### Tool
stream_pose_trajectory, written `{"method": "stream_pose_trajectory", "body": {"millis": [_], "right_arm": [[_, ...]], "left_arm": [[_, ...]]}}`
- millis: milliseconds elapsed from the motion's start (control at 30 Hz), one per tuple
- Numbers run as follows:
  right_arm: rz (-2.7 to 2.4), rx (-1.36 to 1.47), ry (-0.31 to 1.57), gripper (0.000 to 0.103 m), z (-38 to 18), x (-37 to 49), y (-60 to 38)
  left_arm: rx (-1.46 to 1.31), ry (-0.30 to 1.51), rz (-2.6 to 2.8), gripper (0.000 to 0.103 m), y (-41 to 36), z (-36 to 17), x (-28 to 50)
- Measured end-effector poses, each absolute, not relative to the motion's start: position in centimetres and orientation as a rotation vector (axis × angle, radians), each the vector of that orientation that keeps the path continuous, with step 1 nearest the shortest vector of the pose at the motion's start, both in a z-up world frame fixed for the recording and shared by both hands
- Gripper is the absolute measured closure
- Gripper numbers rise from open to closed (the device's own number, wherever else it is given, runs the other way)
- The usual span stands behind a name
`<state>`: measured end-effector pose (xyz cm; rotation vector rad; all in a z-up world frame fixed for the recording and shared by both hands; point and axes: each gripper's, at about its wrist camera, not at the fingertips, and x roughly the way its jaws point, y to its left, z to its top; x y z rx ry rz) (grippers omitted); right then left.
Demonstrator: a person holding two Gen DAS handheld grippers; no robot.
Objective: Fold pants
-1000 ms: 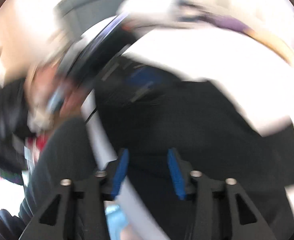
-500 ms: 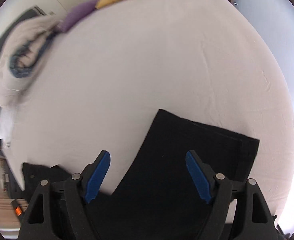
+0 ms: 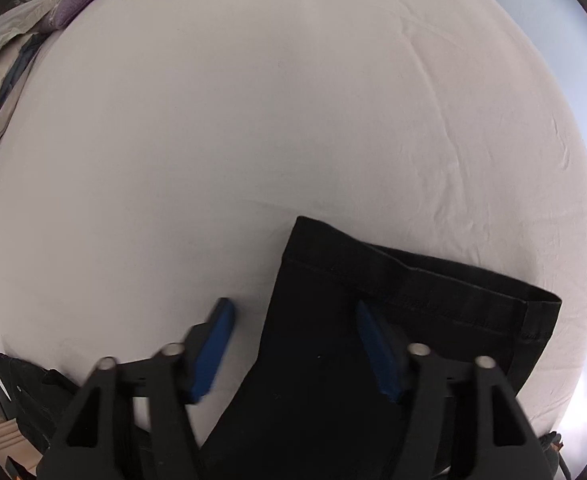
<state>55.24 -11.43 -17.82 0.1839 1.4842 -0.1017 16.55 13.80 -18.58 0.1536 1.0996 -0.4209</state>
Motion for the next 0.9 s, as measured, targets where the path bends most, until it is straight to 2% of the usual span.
{"method": "stream_pose_trajectory", "body": {"millis": [67, 100, 333, 467, 600, 700, 800, 900], "right_arm": [[-0.083, 0.167, 1.473, 0.095, -17.3, 55.2, -11.8], [-0.068, 0.181, 1.462, 0.097, -17.0, 55.2, -12.3], [0.005, 0.249, 1.281, 0.100, -12.7, 52.0, -15.2], [0.022, 0.343, 1.108, 0.100, -8.5, 45.6, -19.9], [-0.046, 0.437, 0.971, 0.100, -6.1, 35.7, -24.9], [-0.115, 0.522, 0.920, 0.100, -7.8, 29.2, -27.4], [-0.169, 0.656, 0.903, 0.100, -11.9, 22.8, -29.2], [-0.194, 0.724, 0.914, 0.100, -13.9, 19.2, -29.5]], "left_arm": [[0.153, 1.098, -0.418, 0.080, 13.9, -18.5, 16.4], [0.152, 1.099, -0.417, 0.080, 13.9, -18.4, 16.4], [0.160, 1.116, -0.402, 0.080, 13.6, -18.0, 16.4], [0.162, 1.125, -0.397, 0.080, 13.4, -17.9, 16.5], [0.187, 1.143, -0.387, 0.080, 12.9, -17.8, 16.9], [0.199, 1.154, -0.374, 0.080, 12.4, -17.8, 17.2], [0.213, 1.164, -0.355, 0.080, 11.8, -17.8, 17.4], [0.237, 1.182, -0.329, 0.080, 10.9, -17.8, 17.8]]}}
